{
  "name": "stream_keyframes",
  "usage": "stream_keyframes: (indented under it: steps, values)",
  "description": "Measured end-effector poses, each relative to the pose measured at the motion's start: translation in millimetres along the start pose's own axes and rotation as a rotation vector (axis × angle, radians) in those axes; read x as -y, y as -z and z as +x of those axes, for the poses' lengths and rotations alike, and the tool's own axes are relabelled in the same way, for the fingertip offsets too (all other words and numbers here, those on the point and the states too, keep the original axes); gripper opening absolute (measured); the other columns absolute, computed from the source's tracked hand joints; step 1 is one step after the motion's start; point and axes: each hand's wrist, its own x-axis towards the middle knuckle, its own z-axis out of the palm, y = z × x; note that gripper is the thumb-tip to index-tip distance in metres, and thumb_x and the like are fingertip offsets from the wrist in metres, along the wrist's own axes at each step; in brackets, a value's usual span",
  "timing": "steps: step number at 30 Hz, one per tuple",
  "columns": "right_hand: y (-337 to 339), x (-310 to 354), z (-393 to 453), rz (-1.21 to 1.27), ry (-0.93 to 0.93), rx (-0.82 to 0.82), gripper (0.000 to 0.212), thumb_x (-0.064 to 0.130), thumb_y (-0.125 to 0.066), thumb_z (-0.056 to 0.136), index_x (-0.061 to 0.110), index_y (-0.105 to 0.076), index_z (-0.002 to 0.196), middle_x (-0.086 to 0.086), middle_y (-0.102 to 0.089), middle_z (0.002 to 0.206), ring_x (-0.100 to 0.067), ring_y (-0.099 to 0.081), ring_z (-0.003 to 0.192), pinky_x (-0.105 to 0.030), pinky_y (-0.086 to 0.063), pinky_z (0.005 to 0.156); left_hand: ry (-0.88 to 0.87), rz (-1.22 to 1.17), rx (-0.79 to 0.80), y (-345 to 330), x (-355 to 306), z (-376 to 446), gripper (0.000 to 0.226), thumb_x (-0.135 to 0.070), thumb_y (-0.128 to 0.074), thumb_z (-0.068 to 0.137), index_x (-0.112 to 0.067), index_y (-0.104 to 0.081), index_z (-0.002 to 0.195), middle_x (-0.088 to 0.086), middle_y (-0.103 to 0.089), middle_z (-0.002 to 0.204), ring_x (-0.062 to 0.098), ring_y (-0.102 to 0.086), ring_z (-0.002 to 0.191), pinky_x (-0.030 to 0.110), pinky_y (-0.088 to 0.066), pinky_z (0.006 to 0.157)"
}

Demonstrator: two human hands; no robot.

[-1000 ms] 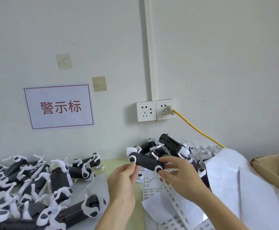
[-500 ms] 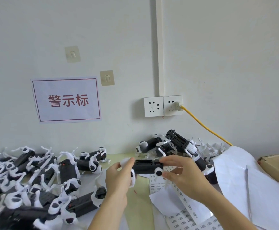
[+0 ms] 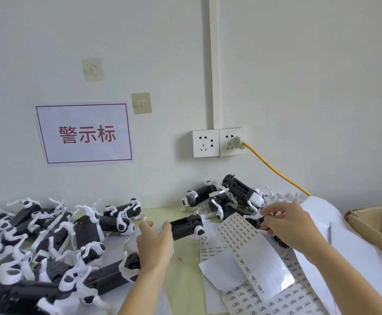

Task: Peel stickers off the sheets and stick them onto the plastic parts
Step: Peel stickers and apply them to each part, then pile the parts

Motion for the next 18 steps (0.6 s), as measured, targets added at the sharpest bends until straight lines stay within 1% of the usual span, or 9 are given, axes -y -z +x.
stream_keyframes:
  steps: [2, 4, 6, 7, 9, 11, 14, 16, 18]
  values:
    - [-1.8, 1.1, -0.8, -0.147, 0.024, 0.028, 0.026, 0.008, -0.055, 0.09, 0.027, -0.069, 0.08, 0.003, -0.071, 0.081, -0.022, -0.07, 0.072, -0.027, -0.055, 0.061, -0.081, 0.121, -0.03, -0.4, -3.6, -3.8, 0.047, -0.026, -0.052, 0.097, -0.011, -0.038, 0.139, 0.031, -0.054, 0.131, 0.04, -0.058, 0.107, 0.04, -0.048, 0.09]
    - [-3.9, 1.2, -1.9, -0.333, 0.055, 0.048, 0.026, 0.011, -0.054, 0.09, 0.028, -0.066, 0.074, 0.004, -0.069, 0.081, -0.017, -0.066, 0.073, -0.025, -0.053, 0.063, -0.212, 0.255, -0.118, -1.8, -11.0, -12.8, 0.049, -0.023, -0.053, 0.097, -0.008, -0.04, 0.142, 0.021, -0.044, 0.142, 0.034, -0.045, 0.127, 0.039, -0.04, 0.099]
    - [-5.5, 0.6, -2.3, -0.535, 0.053, 0.054, 0.019, 0.012, -0.048, 0.087, 0.02, -0.063, 0.078, 0.0, -0.066, 0.082, -0.016, -0.06, 0.07, -0.026, -0.048, 0.06, -0.387, 0.398, -0.194, -4.8, -18.5, -23.5, 0.048, -0.019, -0.055, 0.095, -0.009, -0.043, 0.14, 0.012, -0.041, 0.145, 0.03, -0.031, 0.138, 0.043, -0.033, 0.105]
    - [-6.0, 0.3, -2.9, -0.637, 0.047, 0.076, 0.013, 0.015, -0.048, 0.087, 0.017, -0.061, 0.083, -0.001, -0.063, 0.085, -0.016, -0.058, 0.072, -0.026, -0.046, 0.06, -0.47, 0.425, -0.219, -7.3, -21.0, -27.2, 0.046, -0.017, -0.057, 0.093, -0.01, -0.046, 0.137, 0.01, -0.043, 0.143, 0.03, -0.03, 0.138, 0.043, -0.032, 0.104]
    - [-8.2, 1.5, -6.3, -0.757, 0.03, 0.194, 0.011, 0.029, -0.054, 0.091, 0.019, -0.053, 0.093, 0.003, -0.057, 0.092, -0.015, -0.057, 0.081, -0.025, -0.047, 0.066, -0.606, 0.39, -0.219, -13.2, -25.9, -34.6, 0.039, -0.012, -0.06, 0.09, -0.012, -0.053, 0.128, 0.004, -0.05, 0.13, 0.027, -0.037, 0.127, 0.037, -0.031, 0.096]
    - [-12.0, 2.3, -9.8, -0.723, 0.02, 0.346, 0.028, 0.041, -0.063, 0.091, 0.023, -0.046, 0.103, 0.007, -0.054, 0.097, -0.011, -0.056, 0.086, -0.023, -0.047, 0.069, -0.739, 0.318, -0.112, -20.4, -27.5, -43.0, 0.031, -0.009, -0.059, 0.09, -0.017, -0.055, 0.12, -0.006, -0.053, 0.113, 0.019, -0.046, 0.113, 0.029, -0.032, 0.091]
    - [-19.0, 6.6, -12.4, -0.554, 0.035, 0.417, 0.038, 0.028, -0.075, 0.086, 0.026, -0.044, 0.108, 0.008, -0.054, 0.096, -0.007, -0.055, 0.078, -0.02, -0.045, 0.062, -0.781, 0.287, 0.139, -31.1, -22.0, -52.6, 0.021, -0.013, -0.056, 0.092, -0.03, -0.051, 0.105, -0.015, -0.054, 0.093, 0.009, -0.054, 0.091, 0.032, -0.045, 0.088]
    - [-20.2, 9.1, -11.9, -0.426, 0.056, 0.374, 0.036, 0.02, -0.075, 0.086, 0.029, -0.045, 0.103, 0.003, -0.059, 0.096, -0.012, -0.059, 0.078, -0.022, -0.049, 0.062, -0.725, 0.315, 0.223, -36.0, -17.0, -52.6, 0.013, -0.019, -0.055, 0.093, -0.031, -0.053, 0.096, -0.013, -0.058, 0.084, 0.008, -0.056, 0.077, 0.03, -0.05, 0.075]
    - [-17.0, 11.3, -10.8, -0.286, 0.083, 0.326, 0.034, 0.018, -0.075, 0.086, 0.032, -0.047, 0.098, 0.0, -0.063, 0.088, -0.014, -0.057, 0.069, -0.023, -0.048, 0.058, -0.661, 0.335, 0.269, -37.0, -15.2, -50.6, 0.007, -0.024, -0.055, 0.094, -0.027, -0.057, 0.089, -0.009, -0.061, 0.076, 0.007, -0.056, 0.066, 0.025, -0.047, 0.061]
